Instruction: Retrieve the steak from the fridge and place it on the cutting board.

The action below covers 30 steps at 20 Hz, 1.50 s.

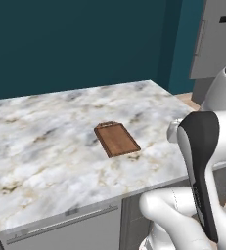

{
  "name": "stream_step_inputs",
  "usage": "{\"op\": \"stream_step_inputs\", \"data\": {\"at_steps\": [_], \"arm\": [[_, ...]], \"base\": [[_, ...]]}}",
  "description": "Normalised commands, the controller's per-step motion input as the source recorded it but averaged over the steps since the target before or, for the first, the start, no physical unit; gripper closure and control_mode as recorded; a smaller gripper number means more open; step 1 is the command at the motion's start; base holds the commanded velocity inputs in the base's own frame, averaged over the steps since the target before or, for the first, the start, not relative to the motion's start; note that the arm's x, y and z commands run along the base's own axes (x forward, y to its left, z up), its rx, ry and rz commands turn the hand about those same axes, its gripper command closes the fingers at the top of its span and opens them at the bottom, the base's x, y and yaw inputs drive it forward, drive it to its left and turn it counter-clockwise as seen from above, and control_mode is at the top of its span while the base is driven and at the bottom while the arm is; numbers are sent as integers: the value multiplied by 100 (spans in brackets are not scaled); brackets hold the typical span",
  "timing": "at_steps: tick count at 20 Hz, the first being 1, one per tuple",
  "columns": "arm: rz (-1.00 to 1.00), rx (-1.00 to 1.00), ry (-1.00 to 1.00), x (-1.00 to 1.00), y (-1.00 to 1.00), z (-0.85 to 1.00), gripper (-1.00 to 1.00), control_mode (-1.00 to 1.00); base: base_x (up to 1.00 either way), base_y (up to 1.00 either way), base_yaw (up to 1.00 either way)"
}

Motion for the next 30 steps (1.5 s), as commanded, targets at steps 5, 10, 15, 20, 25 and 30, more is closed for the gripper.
{"op": "stream_step_inputs", "data": {"at_steps": [5,10,15,20,25,30], "arm": [[1,1,-1,47,11,-1,100,-100],[15,7,1,91,13,-4,100,-100],[9,5,4,100,7,-6,100,-100],[0,-6,23,92,25,-11,100,-100],[3,-4,35,73,17,-36,100,-100],[8,0,17,86,0,-55,100,-100]], "base": [[0,0,0],[0,0,0],[0,0,0],[0,0,0],[0,0,0],[0,0,0]]}}
